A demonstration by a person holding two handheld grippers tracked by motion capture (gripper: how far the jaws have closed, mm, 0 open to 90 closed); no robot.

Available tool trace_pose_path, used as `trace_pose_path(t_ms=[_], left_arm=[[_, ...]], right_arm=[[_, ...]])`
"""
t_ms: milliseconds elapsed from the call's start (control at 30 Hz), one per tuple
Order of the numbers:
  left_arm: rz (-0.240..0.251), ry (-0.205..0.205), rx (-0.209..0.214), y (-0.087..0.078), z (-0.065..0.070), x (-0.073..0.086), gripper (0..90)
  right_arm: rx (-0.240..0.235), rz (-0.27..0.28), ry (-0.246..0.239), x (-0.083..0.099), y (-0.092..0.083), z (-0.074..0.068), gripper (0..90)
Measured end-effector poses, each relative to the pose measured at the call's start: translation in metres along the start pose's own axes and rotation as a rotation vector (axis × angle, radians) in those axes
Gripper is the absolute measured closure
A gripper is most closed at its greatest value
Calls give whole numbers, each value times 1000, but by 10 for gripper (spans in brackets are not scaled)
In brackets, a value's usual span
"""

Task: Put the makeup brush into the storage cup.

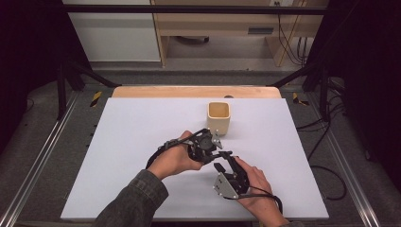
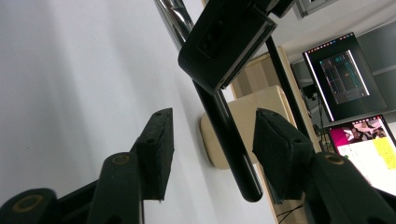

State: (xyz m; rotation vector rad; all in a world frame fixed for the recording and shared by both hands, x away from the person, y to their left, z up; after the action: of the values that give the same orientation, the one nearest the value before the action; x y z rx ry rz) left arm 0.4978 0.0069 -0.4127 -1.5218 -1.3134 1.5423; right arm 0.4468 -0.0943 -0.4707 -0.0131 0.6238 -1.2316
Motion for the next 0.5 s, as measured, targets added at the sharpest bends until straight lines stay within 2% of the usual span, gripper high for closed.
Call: trace_pose_path(t_ms=[167, 200, 233, 500], left_arm=[[-5, 6, -1, 0, 1, -1, 781], [-5, 5, 0, 0, 1, -1, 781], [-5, 5, 2, 0, 1, -1, 781], [-6, 15, 9, 0, 4, -3, 781]], right_arm=[[-2, 11, -24, -1, 1, 1, 519], [6, 13, -51, -1, 2, 3, 528], [5, 14, -56, -1, 2, 3, 536], [-1, 20, -52, 0, 3, 2, 584]])
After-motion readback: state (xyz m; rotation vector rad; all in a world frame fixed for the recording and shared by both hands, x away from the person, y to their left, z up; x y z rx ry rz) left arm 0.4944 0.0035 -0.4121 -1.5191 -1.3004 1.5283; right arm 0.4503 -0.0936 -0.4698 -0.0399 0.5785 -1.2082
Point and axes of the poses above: each handheld gripper's, and its own axes: y roughly forward along the jaws, x roughly out of its underside, z roughly to its right, the point moved 5 cm from there along y, roughly forward along the jaws, and after that the axes turned 4 degrees about -z, right-handed, at the moved point
